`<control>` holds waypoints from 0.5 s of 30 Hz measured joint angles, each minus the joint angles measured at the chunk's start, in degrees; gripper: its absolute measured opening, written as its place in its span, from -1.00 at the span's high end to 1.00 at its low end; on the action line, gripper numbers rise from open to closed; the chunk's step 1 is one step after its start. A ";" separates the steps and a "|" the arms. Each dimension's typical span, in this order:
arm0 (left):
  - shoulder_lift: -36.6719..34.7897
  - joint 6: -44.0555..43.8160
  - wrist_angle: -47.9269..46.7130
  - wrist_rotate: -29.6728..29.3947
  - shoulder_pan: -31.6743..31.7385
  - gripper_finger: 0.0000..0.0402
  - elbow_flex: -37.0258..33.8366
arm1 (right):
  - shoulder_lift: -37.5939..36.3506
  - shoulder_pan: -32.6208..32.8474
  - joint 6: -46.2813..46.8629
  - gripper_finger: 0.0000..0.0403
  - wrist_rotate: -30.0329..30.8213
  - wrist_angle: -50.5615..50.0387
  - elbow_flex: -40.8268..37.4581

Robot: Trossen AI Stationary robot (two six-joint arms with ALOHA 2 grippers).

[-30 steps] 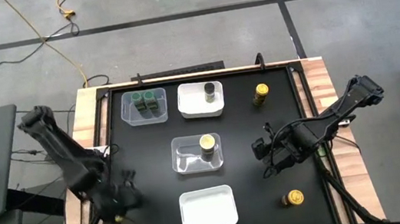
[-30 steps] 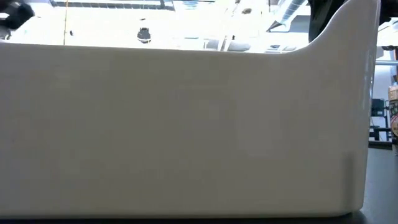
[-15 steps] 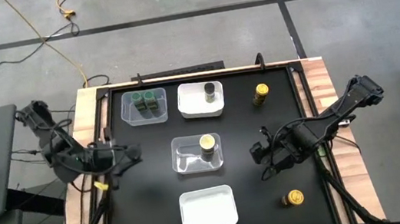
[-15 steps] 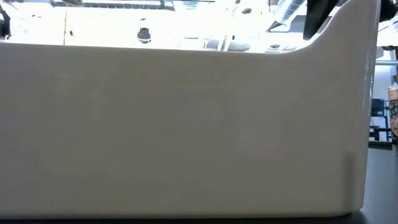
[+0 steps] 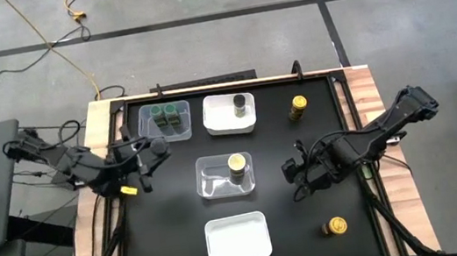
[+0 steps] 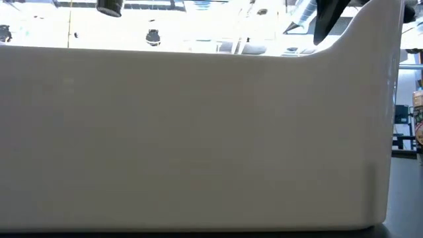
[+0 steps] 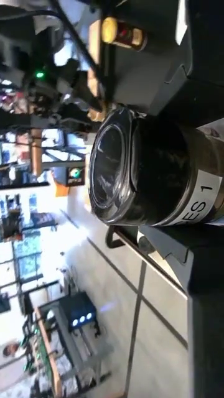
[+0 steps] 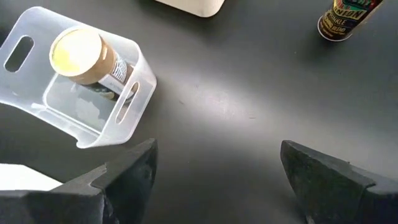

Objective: Sort spices by type
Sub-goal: Put the black seasoning bottle into the top white bin

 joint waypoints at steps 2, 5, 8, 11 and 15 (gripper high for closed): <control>-0.01 1.10 -0.37 5.96 3.84 0.04 -0.24 | 0.00 -0.54 0.02 -0.81 0.00 0.14 0.00; 0.15 3.37 -0.35 13.51 9.70 0.04 -0.39 | 0.00 -1.40 0.02 -0.81 0.00 0.45 0.00; 0.42 6.11 0.60 19.89 15.60 0.04 -0.39 | 0.00 -2.31 0.02 -0.81 -0.01 0.56 0.00; 0.42 7.49 0.75 26.95 20.91 0.04 -0.39 | 0.00 -3.15 0.02 -0.81 -0.02 0.57 0.00; 0.42 7.93 0.73 32.80 25.64 0.04 -0.41 | 0.02 -4.22 0.02 -0.81 -0.02 0.94 0.00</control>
